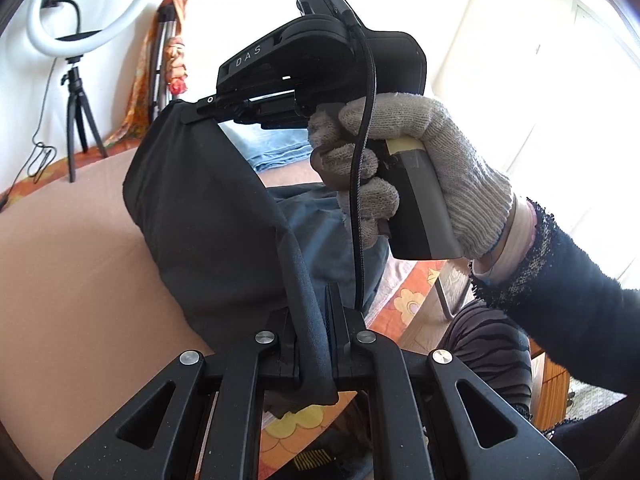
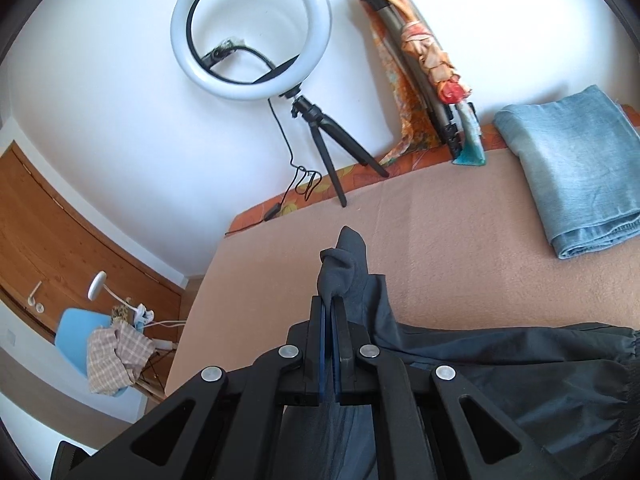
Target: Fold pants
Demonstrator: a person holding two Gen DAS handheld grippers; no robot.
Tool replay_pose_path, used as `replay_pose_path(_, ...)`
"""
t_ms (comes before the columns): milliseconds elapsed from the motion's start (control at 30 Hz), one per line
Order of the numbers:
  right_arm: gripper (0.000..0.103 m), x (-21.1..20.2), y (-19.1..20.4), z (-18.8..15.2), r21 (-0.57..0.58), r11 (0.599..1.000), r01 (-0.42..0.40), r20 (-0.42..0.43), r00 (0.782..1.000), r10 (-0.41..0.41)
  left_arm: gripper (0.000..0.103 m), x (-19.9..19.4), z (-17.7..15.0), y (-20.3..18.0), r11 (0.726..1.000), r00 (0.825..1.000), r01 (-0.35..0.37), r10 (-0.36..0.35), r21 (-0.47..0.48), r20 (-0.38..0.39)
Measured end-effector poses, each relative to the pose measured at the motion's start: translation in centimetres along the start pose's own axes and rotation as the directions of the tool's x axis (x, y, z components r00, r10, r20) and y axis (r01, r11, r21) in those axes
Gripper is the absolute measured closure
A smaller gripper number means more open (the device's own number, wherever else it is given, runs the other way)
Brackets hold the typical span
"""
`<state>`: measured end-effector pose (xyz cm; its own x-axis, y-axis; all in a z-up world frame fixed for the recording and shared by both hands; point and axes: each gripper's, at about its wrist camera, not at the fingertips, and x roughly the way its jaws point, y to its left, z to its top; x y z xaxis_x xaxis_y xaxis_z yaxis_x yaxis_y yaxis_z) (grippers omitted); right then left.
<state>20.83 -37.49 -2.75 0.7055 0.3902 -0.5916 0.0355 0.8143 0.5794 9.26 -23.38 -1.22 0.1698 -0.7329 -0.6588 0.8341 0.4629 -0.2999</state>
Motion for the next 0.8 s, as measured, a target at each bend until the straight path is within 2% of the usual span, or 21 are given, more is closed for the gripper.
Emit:
replay_pose_path(167, 0.103, -2.7, -4.8, 0.0, 0.058, 0.998, -0.011, 0.044, 0.999, 0.008, 0.095, 3.7, 1.7, -2.1, 0.998, 0.997, 0.059, -0.057, 0.026, -0.045)
replay_pose_path(433, 0.103, -5.3, -12.2, -0.3, 0.146, 0.989, 0.012, 0.057, 0.998, -0.021, 0.095, 9.7, 3.7, -4.1, 0.990, 0.987, 0.139, -0.135, 0.040, -0.090)
replay_pose_path(600, 0.103, -6.6, -15.9, 0.0, 0.190, 0.981, 0.030, 0.064, 0.997, -0.043, 0.095, 12.9, 4.1, -4.6, 0.985, 0.980, 0.171, -0.167, 0.030, -0.106)
replay_pose_path(800, 0.103, -7.0, -18.5, 0.3, 0.218, 0.974, 0.053, 0.065, 0.996, -0.068, 0.095, 14.2, 3.1, -5.7, 0.980, 0.975, 0.195, -0.191, 0.028, -0.109)
